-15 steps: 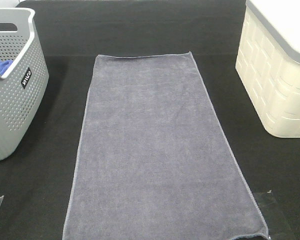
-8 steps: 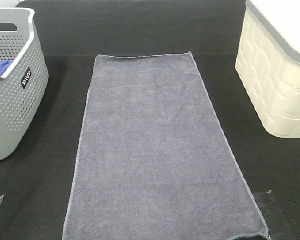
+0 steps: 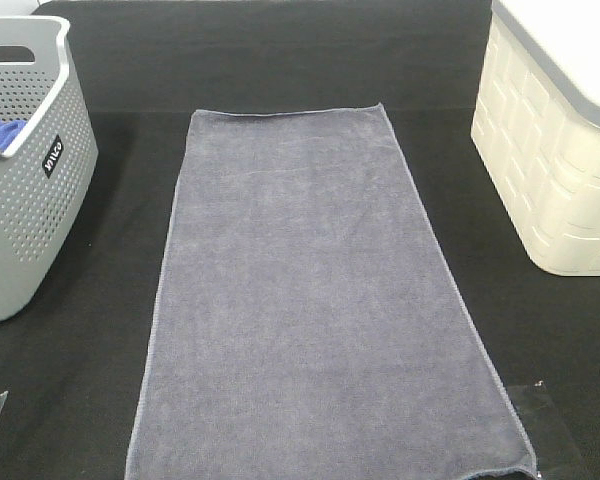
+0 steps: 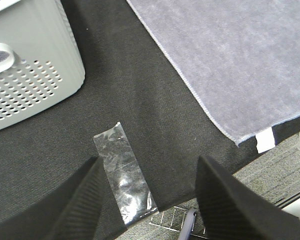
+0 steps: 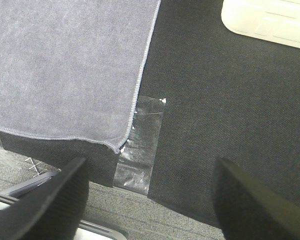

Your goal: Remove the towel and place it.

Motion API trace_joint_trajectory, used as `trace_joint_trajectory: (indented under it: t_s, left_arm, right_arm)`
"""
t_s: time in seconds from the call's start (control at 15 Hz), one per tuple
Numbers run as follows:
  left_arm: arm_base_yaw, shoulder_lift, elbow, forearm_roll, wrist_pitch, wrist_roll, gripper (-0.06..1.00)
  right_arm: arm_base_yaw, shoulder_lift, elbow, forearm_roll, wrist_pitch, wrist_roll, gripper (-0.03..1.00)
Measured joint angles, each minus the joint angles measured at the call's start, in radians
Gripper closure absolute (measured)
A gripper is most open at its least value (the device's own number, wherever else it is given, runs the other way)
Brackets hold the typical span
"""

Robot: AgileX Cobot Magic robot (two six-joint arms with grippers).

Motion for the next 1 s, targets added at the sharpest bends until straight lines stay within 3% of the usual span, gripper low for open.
trace_joint_trajectory:
  t_s: [1.0]
  left_arm:
    - [0.000,0.000,0.000,-0.003,0.000,0.000,0.41]
  right_arm:
    - [0.000,0.000,0.000,0.000,0.000,0.000,0.31]
